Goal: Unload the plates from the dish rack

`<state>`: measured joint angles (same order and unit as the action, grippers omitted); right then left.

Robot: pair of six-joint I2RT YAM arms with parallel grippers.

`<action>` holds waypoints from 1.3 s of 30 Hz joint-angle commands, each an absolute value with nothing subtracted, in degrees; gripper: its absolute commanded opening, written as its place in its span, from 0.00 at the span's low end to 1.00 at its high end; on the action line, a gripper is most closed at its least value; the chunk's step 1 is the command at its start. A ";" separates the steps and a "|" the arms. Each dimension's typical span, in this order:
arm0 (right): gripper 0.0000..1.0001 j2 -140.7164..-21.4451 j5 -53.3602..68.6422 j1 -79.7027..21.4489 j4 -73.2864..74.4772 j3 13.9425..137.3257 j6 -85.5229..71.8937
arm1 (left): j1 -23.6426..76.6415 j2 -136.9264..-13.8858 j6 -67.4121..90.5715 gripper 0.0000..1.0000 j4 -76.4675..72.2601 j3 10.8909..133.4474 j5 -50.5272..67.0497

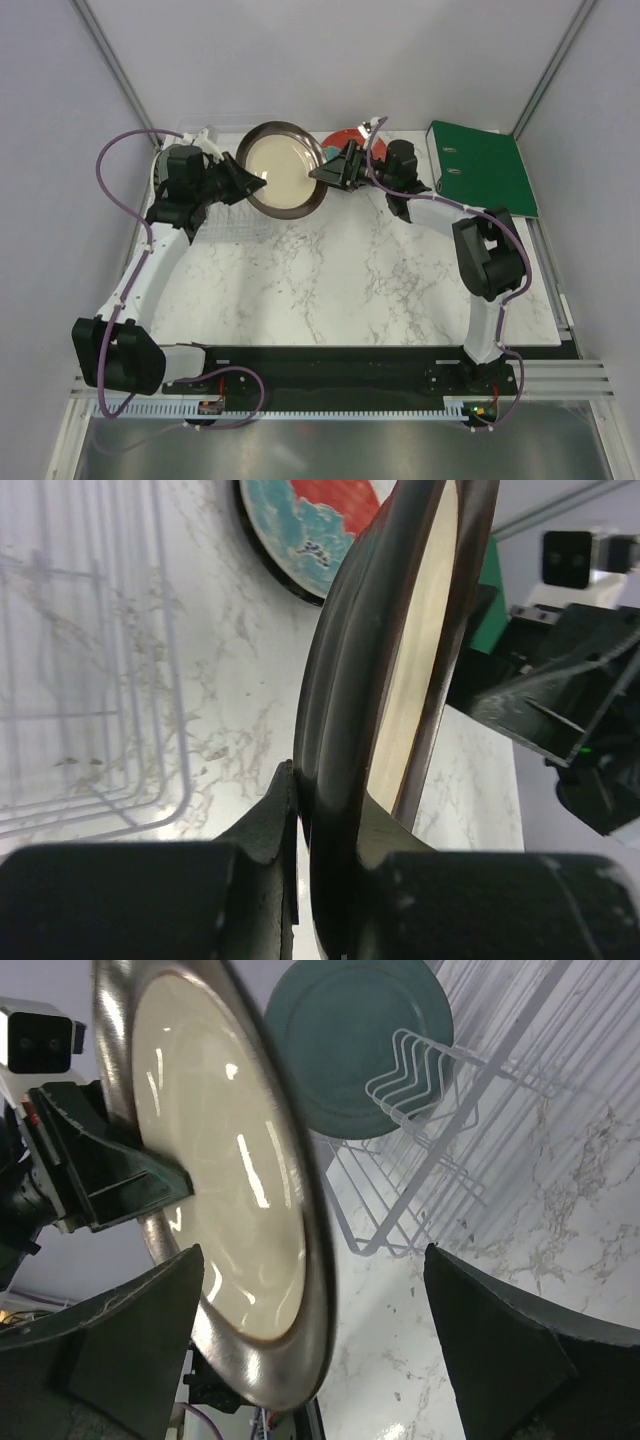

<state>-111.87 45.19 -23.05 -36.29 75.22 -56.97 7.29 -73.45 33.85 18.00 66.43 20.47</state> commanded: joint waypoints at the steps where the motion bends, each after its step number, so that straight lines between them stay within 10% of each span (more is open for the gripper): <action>1: 0.98 -114.08 46.40 -24.08 -39.81 74.97 -57.83 | 10.18 -69.87 40.43 0.02 2.37 66.71 26.81; 3: 0.96 -114.34 47.02 -24.17 -41.12 74.53 -58.18 | 11.07 -70.05 40.08 0.02 2.20 66.36 26.46; 10: 0.00 -111.28 45.71 -24.17 -40.53 72.60 -56.70 | 11.86 -69.26 38.77 0.02 2.45 64.16 25.14; 14: 0.00 -105.49 40.63 -23.91 -31.57 71.64 -49.41 | 11.87 -68.91 34.29 0.06 5.69 65.12 22.69; 18: 0.00 -99.68 38.24 -22.33 -27.51 68.21 -47.19 | 11.87 -68.56 29.89 0.57 9.40 65.74 17.68; 21: 0.00 -95.37 37.01 -19.69 -26.72 65.05 -47.72 | 11.87 -68.03 27.52 0.66 10.46 65.30 14.34; 39: 0.00 -89.38 33.67 -11.43 -11.34 55.90 -43.24 | 11.78 -63.98 11.17 0.72 12.30 65.48 -17.29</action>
